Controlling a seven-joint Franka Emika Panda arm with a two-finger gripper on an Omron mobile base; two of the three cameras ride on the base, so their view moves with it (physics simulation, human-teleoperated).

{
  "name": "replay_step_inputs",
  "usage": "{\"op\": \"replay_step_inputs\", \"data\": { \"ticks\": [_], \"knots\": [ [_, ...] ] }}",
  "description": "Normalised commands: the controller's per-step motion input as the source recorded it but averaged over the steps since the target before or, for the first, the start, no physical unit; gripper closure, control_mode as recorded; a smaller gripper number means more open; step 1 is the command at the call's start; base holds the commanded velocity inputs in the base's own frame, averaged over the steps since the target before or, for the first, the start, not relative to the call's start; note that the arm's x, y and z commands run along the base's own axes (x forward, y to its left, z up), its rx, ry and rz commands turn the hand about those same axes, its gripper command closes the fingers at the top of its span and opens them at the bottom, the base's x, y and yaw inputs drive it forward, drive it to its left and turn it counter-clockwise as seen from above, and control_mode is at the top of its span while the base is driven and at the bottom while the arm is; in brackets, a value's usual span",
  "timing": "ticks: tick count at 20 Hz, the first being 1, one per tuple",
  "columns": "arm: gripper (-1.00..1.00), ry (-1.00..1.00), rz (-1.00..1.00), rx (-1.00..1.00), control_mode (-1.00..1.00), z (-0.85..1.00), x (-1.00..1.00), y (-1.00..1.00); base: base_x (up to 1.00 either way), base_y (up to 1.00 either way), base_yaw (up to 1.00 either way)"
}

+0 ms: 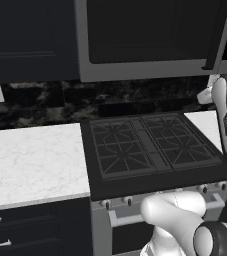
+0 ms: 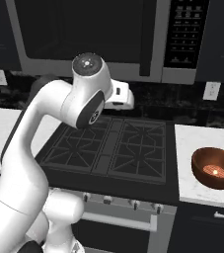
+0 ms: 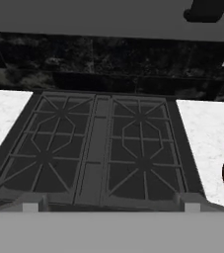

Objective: Open the microwave, place the bowl with waffle inside the microwave, then close the microwave door and turn it on.

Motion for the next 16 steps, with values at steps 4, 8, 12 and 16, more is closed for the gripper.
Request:
{"op": "replay_step_inputs", "data": {
  "ticks": [4, 8, 12, 16],
  "knots": [
    [-1.00, -0.03, -0.13, -0.10, -1.00, 0.50, 0.01, -0.41, 0.00, 0.00, 0.00],
    [-1.00, -0.26, -0.08, -0.03, -1.00, 0.23, 0.01, -0.31, 0.00, 0.00, 0.00],
    [-1.00, -0.38, -0.03, 0.00, -1.00, 0.25, 0.00, -0.13, 0.00, 0.00, 0.00],
    [-1.00, -0.37, 0.00, 0.00, -1.00, 0.31, 0.00, -0.09, 0.00, 0.00, 0.00]
  ]
}}
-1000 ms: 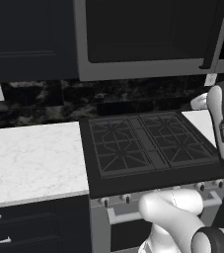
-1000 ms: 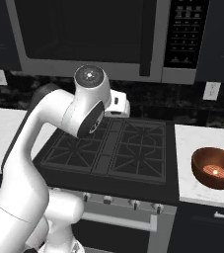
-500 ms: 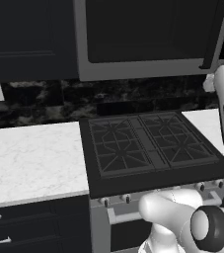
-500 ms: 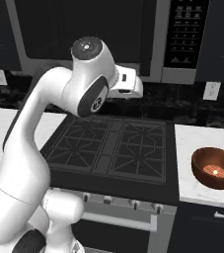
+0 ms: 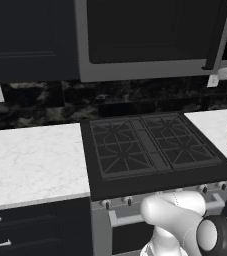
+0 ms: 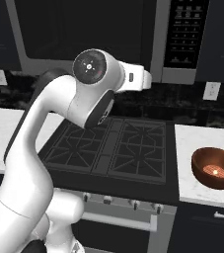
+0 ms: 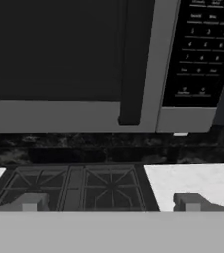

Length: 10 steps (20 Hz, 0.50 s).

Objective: Open the microwave, place the bowl with waffle inside the microwave, then close the microwave door and turn it on.

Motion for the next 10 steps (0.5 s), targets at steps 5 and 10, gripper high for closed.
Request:
{"op": "replay_step_inputs", "data": {
  "ticks": [5, 10],
  "knots": [
    [-1.00, -0.19, -0.01, 0.00, -1.00, 0.27, 0.03, -0.12, 0.00, 0.00, 0.00],
    [-1.00, -0.02, 0.00, 0.00, -1.00, 0.16, 0.19, -0.24, 0.00, 0.00, 0.00]
  ]
}}
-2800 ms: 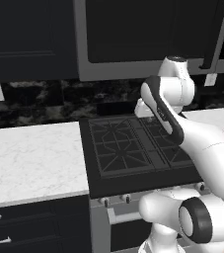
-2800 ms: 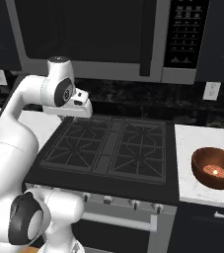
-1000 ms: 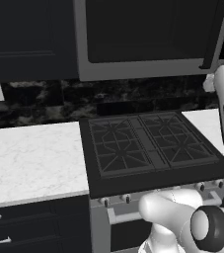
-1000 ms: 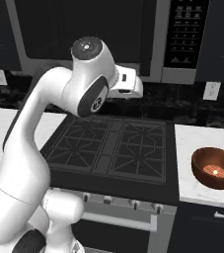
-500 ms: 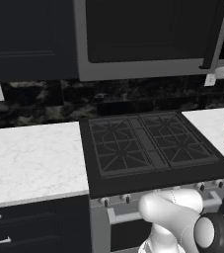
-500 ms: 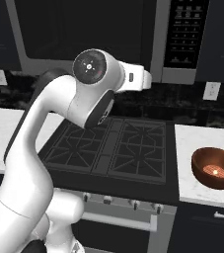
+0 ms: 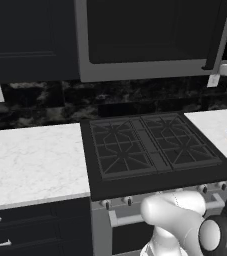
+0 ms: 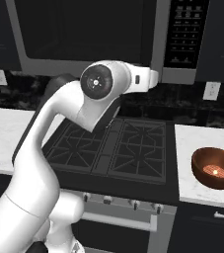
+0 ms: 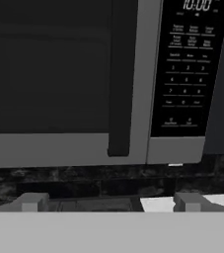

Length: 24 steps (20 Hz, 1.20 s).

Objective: Open the microwave, place the bowl with waffle inside the microwave, then close the microwave door and turn it on.

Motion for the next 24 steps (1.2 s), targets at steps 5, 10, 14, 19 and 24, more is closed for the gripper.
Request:
{"op": "replay_step_inputs", "data": {
  "ticks": [5, 10, 14, 19, 24],
  "knots": [
    [-1.00, 0.00, 0.00, 0.00, -1.00, 0.12, 0.42, -0.31, 0.00, 0.00, 0.00],
    [-1.00, 0.00, 0.00, 0.00, -1.00, 0.01, 0.49, -0.12, 0.00, 0.00, 0.00],
    [-1.00, 0.00, 0.00, 0.03, -1.00, 0.00, 0.38, 0.00, 0.00, 0.00, 0.00],
    [-1.00, 0.00, 0.00, 0.07, -1.00, 0.00, 0.42, 0.00, 0.00, 0.00, 0.00],
    [-1.00, 0.00, 0.02, 0.08, -1.00, 0.00, 0.52, -0.04, 0.00, 0.00, 0.00]
  ]
}}
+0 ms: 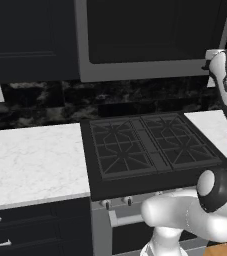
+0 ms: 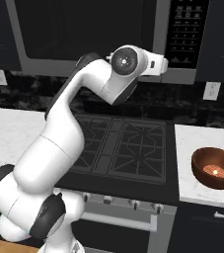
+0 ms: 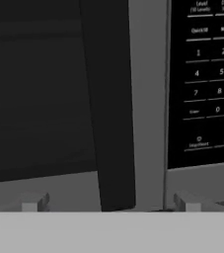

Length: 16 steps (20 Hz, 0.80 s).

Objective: Open the microwave, place the bowl with waffle inside the microwave, then close the microwave door and turn it on.

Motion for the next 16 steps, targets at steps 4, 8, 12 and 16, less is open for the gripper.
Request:
{"op": "replay_step_inputs", "data": {
  "ticks": [4, 8, 12, 16],
  "knots": [
    [-1.00, 0.00, 0.06, 0.05, -1.00, 0.00, 0.58, -0.02, 0.00, 0.00, 0.00],
    [-1.00, 0.00, 0.06, 0.06, -1.00, 0.00, 0.58, -0.10, 0.00, 0.00, 0.00],
    [-1.00, 0.00, 0.07, 0.06, -1.00, 0.00, 0.56, -0.11, 0.00, 0.00, 0.00],
    [-1.00, 0.00, 0.08, 0.05, -1.00, 0.00, 0.54, -0.11, 0.00, 0.00, 0.00]
  ]
}}
